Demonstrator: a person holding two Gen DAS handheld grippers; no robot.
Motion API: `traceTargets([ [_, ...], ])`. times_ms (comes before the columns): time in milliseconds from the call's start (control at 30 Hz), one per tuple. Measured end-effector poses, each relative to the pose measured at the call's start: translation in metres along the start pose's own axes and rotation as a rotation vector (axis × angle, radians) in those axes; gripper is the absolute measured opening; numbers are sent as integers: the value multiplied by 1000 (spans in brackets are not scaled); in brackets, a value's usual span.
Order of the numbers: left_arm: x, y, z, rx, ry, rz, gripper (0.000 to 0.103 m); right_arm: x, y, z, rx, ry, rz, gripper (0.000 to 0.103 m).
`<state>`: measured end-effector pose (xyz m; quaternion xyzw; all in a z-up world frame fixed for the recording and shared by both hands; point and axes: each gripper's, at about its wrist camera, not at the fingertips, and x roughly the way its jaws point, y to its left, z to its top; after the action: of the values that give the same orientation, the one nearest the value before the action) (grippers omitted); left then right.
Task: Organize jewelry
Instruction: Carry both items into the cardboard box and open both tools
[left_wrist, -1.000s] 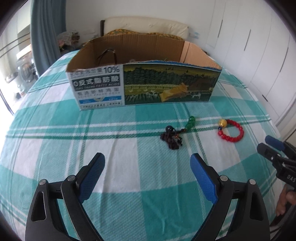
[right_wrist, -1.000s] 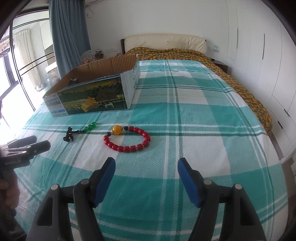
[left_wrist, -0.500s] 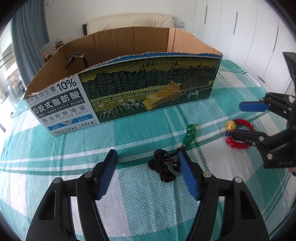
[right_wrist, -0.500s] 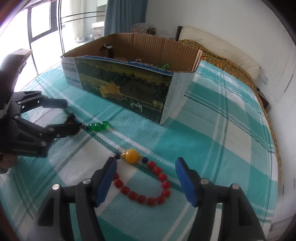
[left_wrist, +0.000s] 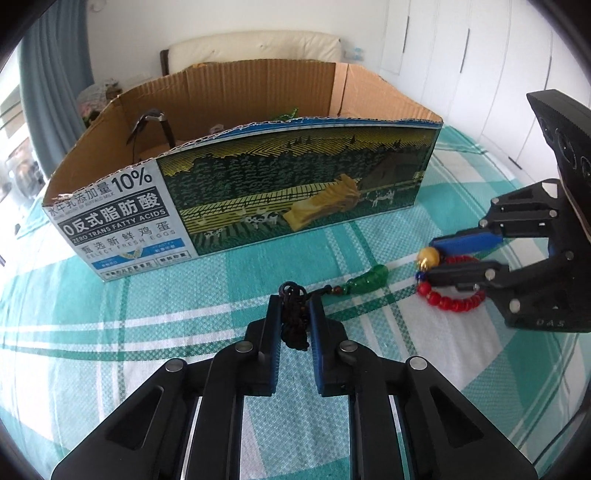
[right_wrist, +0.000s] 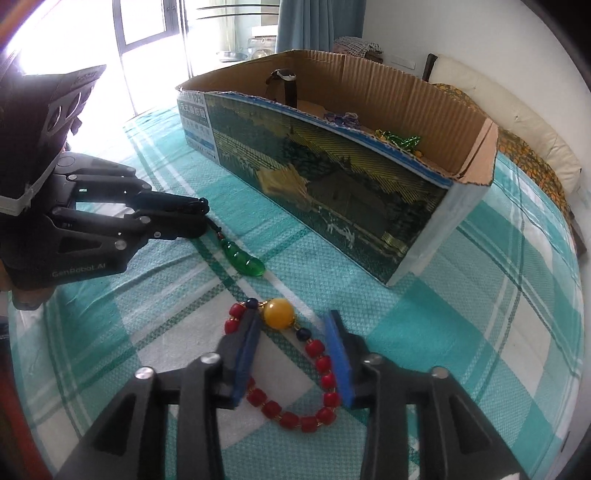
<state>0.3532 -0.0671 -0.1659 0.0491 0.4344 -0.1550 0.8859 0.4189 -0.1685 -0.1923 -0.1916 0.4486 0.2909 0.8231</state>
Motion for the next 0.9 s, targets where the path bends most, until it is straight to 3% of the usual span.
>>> traceTargets([
  [167,-17,17,-3,-61,-12,-27,12,-14,-2,-7,109,-2,-4,17],
  [333,-53,33,6,-119,-55,-87,12,-59,-4,-18,268,-93,18,17],
  [467,-89,43,22,-145,-101,-126,12,-96,0,-9,314,-172,25,17],
  [667,-129,62,73,-167,-174,-157,12,-141,-5,40,359,-310,54,17],
  [900,-118,78,131,-145,-194,-87,12,-148,-23,115,344,-383,2,17],
])
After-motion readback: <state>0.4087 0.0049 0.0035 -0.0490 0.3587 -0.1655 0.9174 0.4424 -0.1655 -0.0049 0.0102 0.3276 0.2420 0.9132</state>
